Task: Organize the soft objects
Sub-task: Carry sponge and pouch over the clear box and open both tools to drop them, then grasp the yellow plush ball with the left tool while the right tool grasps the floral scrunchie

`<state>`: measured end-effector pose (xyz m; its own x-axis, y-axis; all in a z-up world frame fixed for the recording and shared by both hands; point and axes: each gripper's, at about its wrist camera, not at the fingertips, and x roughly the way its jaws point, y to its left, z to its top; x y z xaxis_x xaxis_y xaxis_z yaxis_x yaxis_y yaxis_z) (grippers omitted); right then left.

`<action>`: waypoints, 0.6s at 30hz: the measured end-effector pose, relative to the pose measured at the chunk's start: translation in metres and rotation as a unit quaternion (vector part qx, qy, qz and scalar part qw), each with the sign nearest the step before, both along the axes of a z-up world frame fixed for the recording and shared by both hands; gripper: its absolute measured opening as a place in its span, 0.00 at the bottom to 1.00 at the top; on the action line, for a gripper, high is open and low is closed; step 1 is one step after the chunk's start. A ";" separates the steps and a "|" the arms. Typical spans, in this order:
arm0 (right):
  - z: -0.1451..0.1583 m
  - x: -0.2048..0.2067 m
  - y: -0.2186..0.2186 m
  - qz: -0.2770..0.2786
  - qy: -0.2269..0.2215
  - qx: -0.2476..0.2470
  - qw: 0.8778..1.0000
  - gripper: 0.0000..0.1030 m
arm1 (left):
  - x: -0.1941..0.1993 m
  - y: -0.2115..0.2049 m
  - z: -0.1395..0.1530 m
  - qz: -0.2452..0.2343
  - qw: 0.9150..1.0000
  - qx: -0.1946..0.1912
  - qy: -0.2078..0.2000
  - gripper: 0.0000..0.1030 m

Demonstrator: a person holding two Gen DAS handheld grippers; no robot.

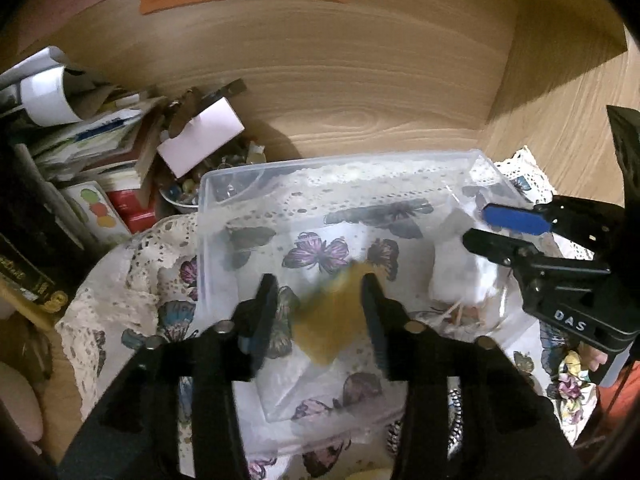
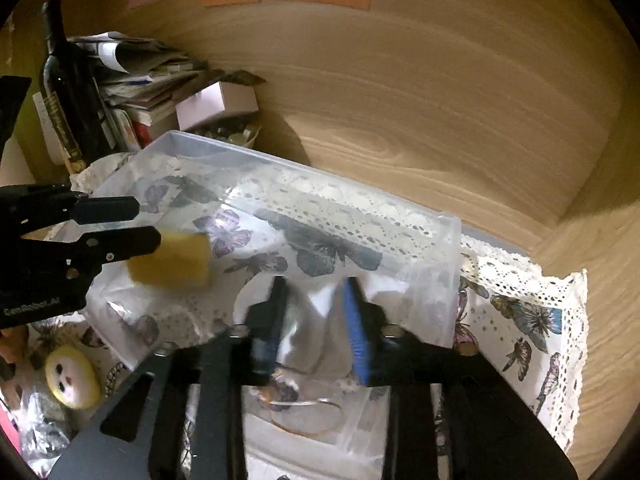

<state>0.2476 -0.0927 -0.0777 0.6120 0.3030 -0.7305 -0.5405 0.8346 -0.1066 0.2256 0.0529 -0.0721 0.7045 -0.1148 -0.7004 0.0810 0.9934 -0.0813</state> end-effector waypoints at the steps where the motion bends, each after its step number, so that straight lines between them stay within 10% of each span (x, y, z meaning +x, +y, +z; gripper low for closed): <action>1: 0.003 -0.002 -0.001 0.001 -0.007 0.007 1.000 0.41 | -0.003 0.000 0.003 0.002 1.000 0.001 -0.005 0.51; 9: 0.045 -0.033 -0.025 -0.001 -0.076 0.063 0.995 0.73 | -0.042 0.005 0.038 0.035 0.997 0.013 -0.060 0.96; 18: 0.078 -0.086 -0.063 -0.017 -0.134 0.112 0.984 0.88 | -0.099 0.015 0.066 0.045 0.994 0.000 -0.104 1.00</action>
<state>0.1612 -0.1552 0.0000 0.7860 0.4147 -0.4585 -0.4895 0.8704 -0.0520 0.1261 0.0682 -0.0058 0.8410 -0.0439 -0.5393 0.0059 0.9974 -0.0720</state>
